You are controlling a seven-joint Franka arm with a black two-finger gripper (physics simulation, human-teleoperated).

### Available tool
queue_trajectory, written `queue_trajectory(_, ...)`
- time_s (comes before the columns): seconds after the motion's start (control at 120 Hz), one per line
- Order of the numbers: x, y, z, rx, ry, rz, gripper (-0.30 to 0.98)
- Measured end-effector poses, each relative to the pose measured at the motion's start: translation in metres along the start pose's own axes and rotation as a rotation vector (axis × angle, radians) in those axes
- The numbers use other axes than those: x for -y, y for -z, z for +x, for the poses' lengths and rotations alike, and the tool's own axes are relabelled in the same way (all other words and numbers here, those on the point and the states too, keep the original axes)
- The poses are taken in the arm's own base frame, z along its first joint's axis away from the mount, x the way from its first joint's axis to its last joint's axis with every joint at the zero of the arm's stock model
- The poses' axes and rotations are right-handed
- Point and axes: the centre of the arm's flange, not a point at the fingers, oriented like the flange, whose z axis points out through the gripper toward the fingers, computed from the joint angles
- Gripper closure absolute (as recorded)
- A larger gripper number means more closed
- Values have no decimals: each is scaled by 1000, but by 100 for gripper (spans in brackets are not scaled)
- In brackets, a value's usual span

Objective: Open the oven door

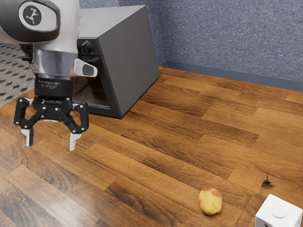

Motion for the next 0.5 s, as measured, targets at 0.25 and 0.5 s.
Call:
queue_trajectory(0.25,4,69,50,-282,581,-374,0)
queue_trajectory(0.5,109,120,138,-521,1071,-732,0)
